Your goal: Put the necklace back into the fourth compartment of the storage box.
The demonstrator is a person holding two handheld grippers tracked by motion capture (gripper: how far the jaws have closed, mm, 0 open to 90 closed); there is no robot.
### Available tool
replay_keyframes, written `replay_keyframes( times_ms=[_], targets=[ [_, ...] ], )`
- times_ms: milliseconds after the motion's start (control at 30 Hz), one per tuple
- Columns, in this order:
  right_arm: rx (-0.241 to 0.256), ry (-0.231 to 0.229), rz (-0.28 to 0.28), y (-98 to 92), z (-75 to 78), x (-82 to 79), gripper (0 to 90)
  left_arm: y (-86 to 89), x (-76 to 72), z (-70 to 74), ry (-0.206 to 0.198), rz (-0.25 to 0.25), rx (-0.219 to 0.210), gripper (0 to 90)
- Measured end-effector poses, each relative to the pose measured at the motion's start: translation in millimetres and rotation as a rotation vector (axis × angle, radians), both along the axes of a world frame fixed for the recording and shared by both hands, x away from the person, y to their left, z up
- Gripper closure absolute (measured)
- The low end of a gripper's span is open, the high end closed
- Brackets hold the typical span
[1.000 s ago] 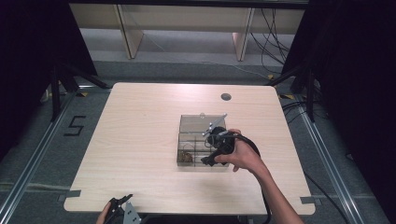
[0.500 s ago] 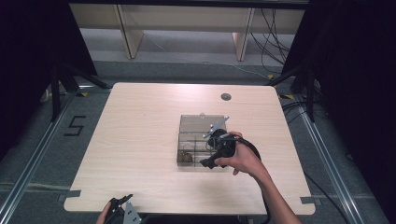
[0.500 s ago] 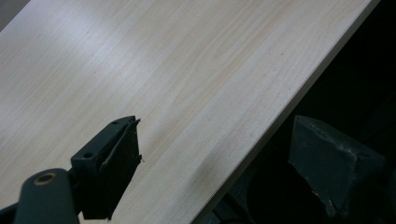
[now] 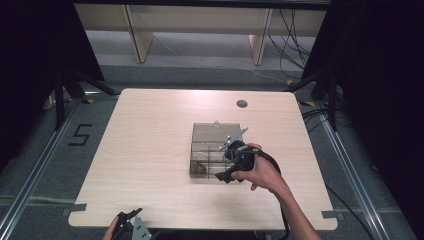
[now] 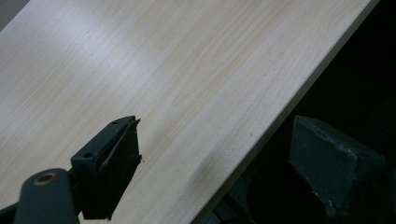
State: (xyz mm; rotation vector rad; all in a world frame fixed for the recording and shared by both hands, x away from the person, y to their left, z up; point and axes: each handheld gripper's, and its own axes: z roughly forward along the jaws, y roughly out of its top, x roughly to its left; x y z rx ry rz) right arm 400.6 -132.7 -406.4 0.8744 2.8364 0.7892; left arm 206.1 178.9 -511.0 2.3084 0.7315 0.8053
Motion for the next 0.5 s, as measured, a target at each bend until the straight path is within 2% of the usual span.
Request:
replay_keyframes(
  times_ms=[33,233,300,333,367,400,467,500],
  targets=[
    [0.002,-0.017,0.004,-0.8,-0.1,0.4,20.9,0.0,-0.1,0.1,-0.002,0.002,0.003,15.7],
    [0.013,-0.014,-0.005,-3.5,0.0,-4.5,20.5,0.5,0.3,0.1,-0.012,0.011,0.007,15.7],
    [0.013,-0.002,-0.021,-3.2,-0.8,-6.9,20.4,0.2,1.1,-0.4,-0.014,-0.001,0.002,15.7],
    [0.016,-0.026,0.009,-4.2,-2.2,-5.2,20.4,0.3,0.8,0.0,-0.013,0.005,-0.002,15.7],
    [0.020,-0.017,-0.009,-4.8,-2.4,-7.1,20.4,0.4,0.7,0.1,-0.011,0.003,-0.003,15.7],
    [0.022,-0.015,-0.014,-5.3,-3.1,-7.4,20.4,0.9,1.3,0.5,-0.012,-0.006,0.010,15.7],
    [0.025,-0.023,-0.012,-8.1,-5.0,-7.3,20.4,0.7,1.2,0.2,-0.012,-0.003,0.003,15.7],
    [0.024,-0.012,-0.017,-8.5,-5.1,-7.8,20.4,1.6,2.2,1.2,-0.016,-0.004,0.025,15.7]
  ],
)
